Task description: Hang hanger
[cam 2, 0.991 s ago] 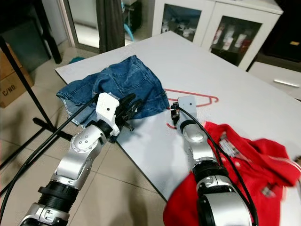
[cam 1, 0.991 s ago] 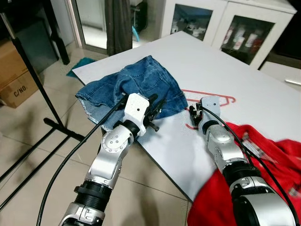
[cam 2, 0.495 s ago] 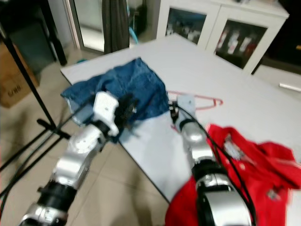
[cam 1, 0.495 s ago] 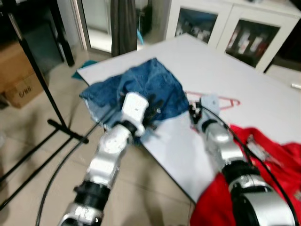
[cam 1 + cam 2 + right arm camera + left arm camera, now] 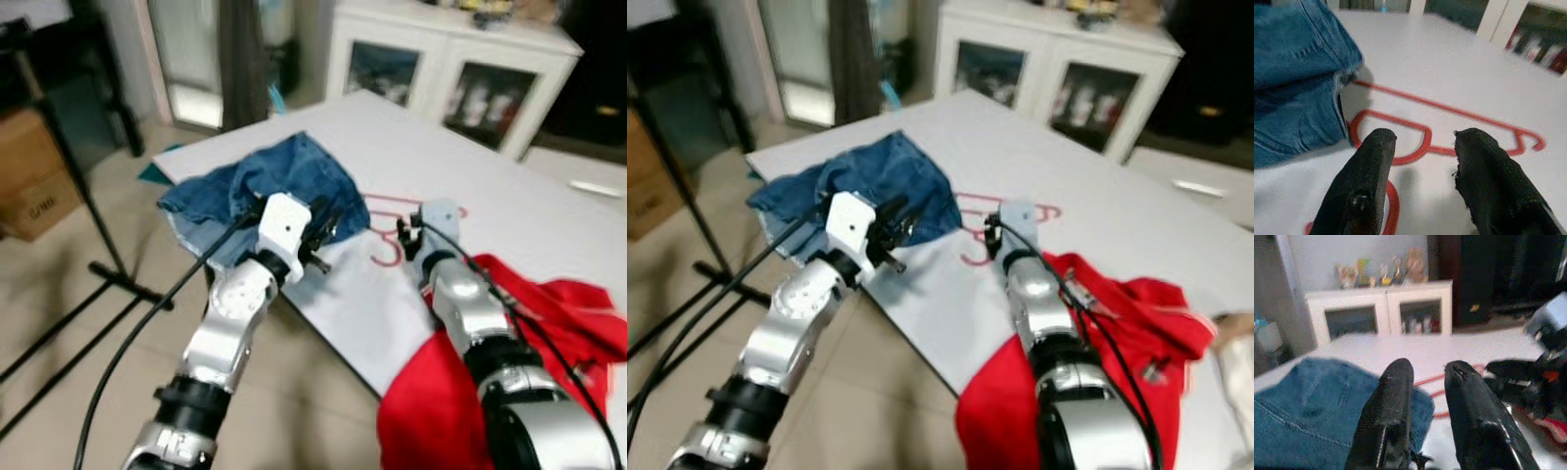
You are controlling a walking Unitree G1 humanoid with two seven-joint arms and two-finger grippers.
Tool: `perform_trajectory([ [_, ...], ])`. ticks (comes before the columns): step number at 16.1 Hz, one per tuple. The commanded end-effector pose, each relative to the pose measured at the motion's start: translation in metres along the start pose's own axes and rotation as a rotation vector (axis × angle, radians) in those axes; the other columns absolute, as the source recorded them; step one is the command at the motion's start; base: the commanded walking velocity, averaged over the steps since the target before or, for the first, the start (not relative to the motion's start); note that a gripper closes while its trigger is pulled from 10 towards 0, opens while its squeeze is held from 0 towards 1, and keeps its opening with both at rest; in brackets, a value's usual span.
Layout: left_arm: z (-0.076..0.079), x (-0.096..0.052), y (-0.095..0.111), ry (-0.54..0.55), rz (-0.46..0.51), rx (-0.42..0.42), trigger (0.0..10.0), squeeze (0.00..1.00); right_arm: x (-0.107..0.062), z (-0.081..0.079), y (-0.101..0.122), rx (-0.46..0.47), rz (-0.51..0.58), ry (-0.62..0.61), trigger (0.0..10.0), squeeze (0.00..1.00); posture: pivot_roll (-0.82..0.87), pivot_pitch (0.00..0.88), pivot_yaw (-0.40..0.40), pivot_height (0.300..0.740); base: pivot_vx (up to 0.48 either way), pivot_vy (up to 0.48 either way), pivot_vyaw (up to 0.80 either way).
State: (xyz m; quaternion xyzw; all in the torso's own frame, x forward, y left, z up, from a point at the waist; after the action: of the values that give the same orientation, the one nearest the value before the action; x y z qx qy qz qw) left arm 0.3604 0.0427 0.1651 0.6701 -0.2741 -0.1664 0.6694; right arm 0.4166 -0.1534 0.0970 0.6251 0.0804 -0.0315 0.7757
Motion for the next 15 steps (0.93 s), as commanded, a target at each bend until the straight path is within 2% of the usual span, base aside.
perform_trajectory([
  [1, 0.001, 0.002, 0.004, -0.006, 0.007, 0.015, 10.0, 0.0, 0.001, 0.0, 0.002, 0.014, 0.007, -0.003, 10.0, 0.0, 0.12, 0.084, -0.059, 0.74, 0.472, 0.0, 0.0],
  [3, 0.002, 0.002, 0.005, -0.012, 0.01, 0.016, 10.0, 0.0, 0.0, 0.0, 0.001, 0.013, 0.005, -0.004, 10.0, 0.0, 0.12, 0.083, -0.058, 0.74, 0.405, 0.0, 0.0],
  [11, 0.006, 0.003, 0.006, -0.038, 0.019, 0.012, 10.0, 0.0, -0.002, 0.008, -0.004, -0.005, -0.009, -0.042, 10.0, 0.0, 0.12, 0.075, -0.056, 0.74, 0.0, 0.0, 0.0],
  [15, 0.007, 0.003, 0.005, -0.047, 0.014, 0.014, 10.0, 0.0, -0.002, 0.018, -0.018, -0.069, -0.098, -0.084, 10.0, 0.0, 0.12, 0.074, -0.056, 0.74, 0.0, 0.0, 0.0],
])
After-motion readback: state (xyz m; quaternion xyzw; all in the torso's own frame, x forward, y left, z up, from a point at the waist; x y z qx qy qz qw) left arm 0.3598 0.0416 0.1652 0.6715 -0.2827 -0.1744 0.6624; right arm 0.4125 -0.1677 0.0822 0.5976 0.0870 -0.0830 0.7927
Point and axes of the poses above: a point about 5 cm out from each wrist's last joint towards the gripper, its own x axis pointing out of the wrist towards the gripper, its own y axis along the axis of the wrist's last joint, z = x × y, the point moved 5 cm from there along x, pointing out of the wrist towards the gripper, and after that the axes turned 6 degrees about -x, right-handed, at the moved point
